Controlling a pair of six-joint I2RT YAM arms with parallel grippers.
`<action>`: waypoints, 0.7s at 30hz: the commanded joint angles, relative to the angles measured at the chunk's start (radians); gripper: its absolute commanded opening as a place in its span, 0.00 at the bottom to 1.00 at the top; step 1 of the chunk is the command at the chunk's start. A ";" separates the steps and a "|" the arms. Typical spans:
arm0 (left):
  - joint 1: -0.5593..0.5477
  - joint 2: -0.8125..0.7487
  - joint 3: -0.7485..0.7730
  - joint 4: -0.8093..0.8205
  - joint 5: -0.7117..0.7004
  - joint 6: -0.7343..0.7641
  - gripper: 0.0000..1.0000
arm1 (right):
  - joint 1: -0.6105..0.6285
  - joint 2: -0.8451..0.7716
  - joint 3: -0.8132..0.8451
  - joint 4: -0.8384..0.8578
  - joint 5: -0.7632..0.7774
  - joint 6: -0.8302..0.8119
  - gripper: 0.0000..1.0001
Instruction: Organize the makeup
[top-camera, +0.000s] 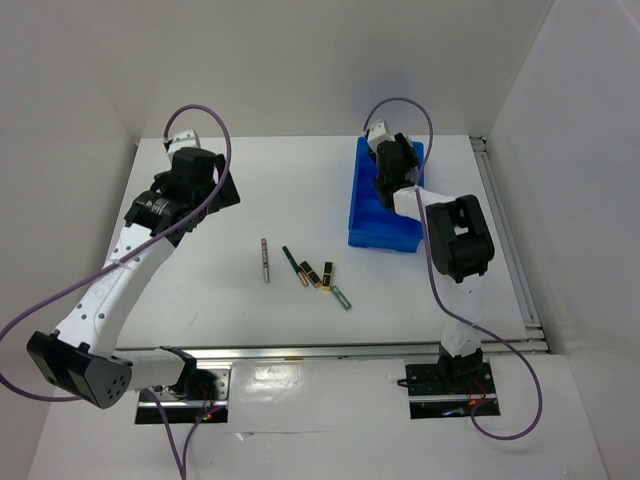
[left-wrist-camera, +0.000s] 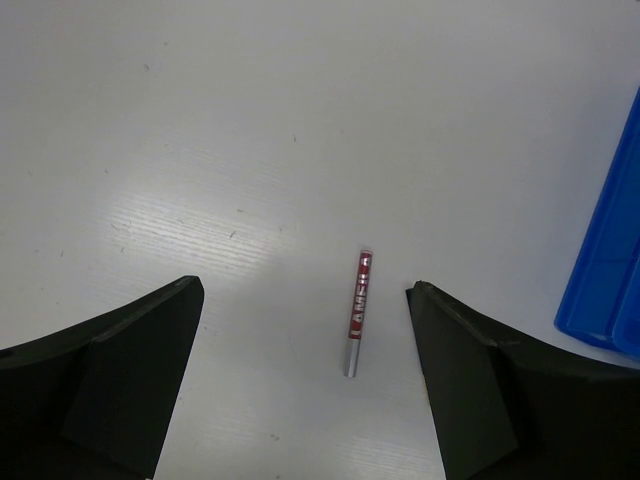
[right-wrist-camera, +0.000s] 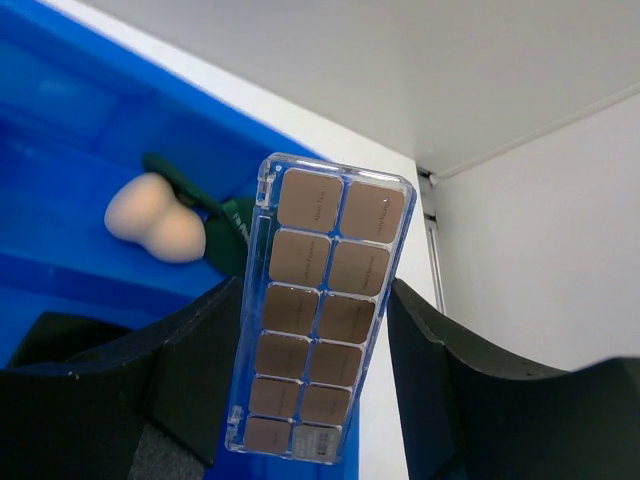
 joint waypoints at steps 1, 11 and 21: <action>-0.002 -0.009 0.033 0.009 0.002 -0.018 0.99 | 0.005 -0.033 -0.036 0.090 0.014 0.003 0.49; -0.002 -0.018 0.024 0.009 0.002 -0.018 0.99 | 0.043 -0.043 -0.069 0.009 0.009 0.087 0.64; -0.002 -0.038 0.006 0.018 0.002 -0.018 0.99 | 0.053 -0.085 -0.042 -0.140 -0.039 0.225 0.86</action>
